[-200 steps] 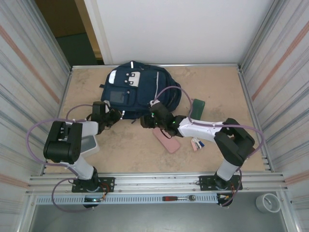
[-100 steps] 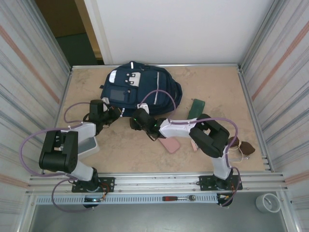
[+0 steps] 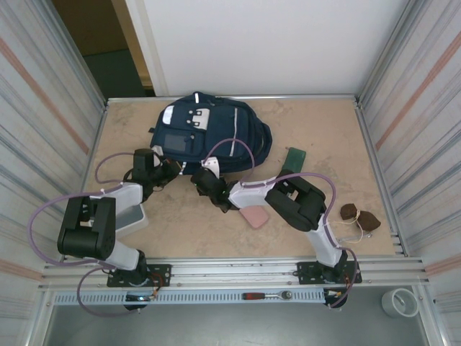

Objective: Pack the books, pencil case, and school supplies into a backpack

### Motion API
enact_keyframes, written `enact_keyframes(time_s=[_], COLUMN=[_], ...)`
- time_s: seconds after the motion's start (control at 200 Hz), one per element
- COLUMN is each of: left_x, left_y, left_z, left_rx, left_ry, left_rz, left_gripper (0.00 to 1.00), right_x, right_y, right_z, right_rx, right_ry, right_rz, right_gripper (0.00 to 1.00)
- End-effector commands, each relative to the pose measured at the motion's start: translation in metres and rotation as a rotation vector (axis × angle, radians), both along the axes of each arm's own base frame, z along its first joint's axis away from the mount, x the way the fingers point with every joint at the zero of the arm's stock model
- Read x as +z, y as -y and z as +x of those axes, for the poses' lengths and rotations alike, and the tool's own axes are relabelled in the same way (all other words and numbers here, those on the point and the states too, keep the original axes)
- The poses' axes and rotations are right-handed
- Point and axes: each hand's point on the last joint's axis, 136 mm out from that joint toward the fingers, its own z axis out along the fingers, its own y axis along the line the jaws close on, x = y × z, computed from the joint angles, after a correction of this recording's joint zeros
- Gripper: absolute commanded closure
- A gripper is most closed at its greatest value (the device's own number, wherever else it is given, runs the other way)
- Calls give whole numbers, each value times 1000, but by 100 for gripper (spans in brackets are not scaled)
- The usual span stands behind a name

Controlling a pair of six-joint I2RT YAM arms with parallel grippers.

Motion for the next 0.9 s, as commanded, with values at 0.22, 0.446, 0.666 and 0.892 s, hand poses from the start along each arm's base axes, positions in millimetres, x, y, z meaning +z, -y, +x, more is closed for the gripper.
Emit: enact_keyframes(time_s=[0.22, 0.446, 0.666, 0.892], left_x=[29, 29, 22, 20], left_y=[9, -14, -37, -49], left_z=[5, 9, 11, 14], left_rx=[-60, -20, 11, 25], left_ry=[87, 87, 71, 61], left_rz=[-16, 5, 35, 30], left_gripper=[100, 100, 100, 100], right_x=[18, 24, 13, 19], right_y=[-3, 20, 69, 99], right_z=[19, 5, -9, -8], right_rx=[-22, -13, -37, -15], right_ry=[106, 58, -68, -129], right_rz=[-14, -21, -33, -2], right_gripper=[90, 100, 100, 100])
